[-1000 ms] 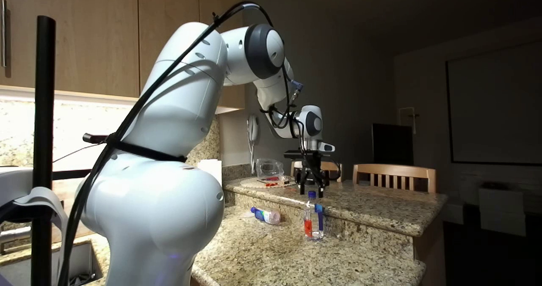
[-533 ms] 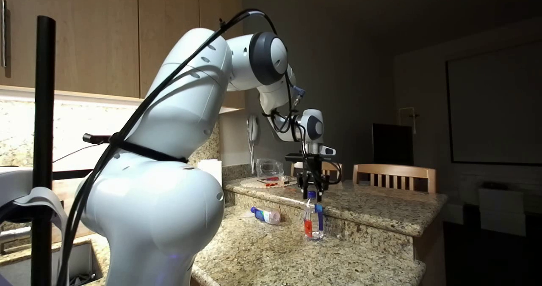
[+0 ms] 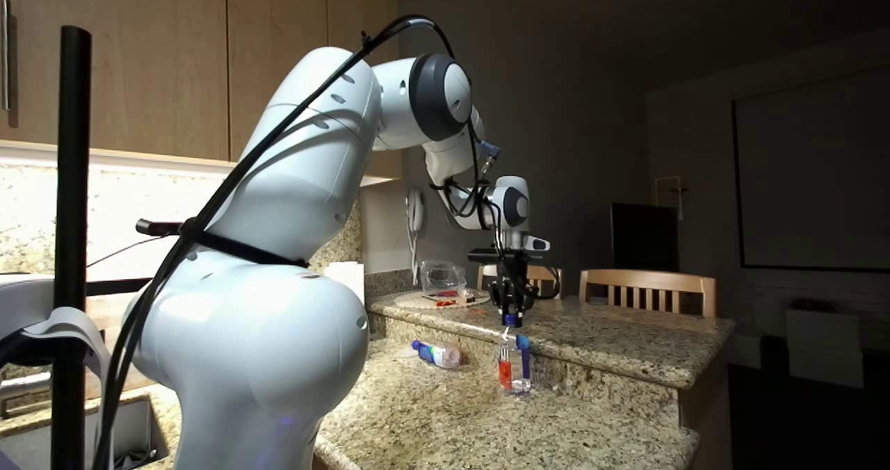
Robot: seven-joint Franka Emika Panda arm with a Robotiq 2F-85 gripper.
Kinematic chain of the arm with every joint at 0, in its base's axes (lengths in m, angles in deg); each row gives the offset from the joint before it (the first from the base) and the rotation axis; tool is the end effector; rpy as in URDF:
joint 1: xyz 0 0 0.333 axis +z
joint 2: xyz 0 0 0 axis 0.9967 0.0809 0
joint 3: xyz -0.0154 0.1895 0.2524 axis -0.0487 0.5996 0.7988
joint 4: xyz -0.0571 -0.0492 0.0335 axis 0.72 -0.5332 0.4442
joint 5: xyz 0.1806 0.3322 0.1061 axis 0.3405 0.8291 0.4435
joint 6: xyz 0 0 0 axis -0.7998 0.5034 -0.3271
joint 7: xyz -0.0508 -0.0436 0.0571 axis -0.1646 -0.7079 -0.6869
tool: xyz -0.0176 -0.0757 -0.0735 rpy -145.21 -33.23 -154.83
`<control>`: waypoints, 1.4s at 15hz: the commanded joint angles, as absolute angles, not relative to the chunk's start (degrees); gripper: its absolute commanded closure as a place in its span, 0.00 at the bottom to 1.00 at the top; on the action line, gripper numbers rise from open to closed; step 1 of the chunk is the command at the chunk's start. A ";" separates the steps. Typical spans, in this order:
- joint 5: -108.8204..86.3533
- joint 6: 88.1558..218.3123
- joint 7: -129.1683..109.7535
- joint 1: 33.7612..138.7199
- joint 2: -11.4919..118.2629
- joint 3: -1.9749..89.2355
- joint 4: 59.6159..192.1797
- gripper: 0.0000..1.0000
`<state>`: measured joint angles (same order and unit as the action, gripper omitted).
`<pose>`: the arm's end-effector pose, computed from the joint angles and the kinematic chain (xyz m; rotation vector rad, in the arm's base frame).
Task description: Pick the blue bottle and put it a step up on the counter
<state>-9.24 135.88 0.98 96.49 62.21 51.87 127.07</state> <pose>0.6477 0.1718 0.3616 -3.1316 -0.0051 0.0489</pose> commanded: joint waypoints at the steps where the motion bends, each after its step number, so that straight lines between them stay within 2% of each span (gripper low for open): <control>1: -9.43 135.32 2.03 96.98 61.91 51.78 126.68 0.85; 9: -9.17 129.96 2.70 97.11 60.99 51.69 122.68 0.84; 21: -8.19 107.70 2.30 96.67 66.08 51.61 101.64 0.84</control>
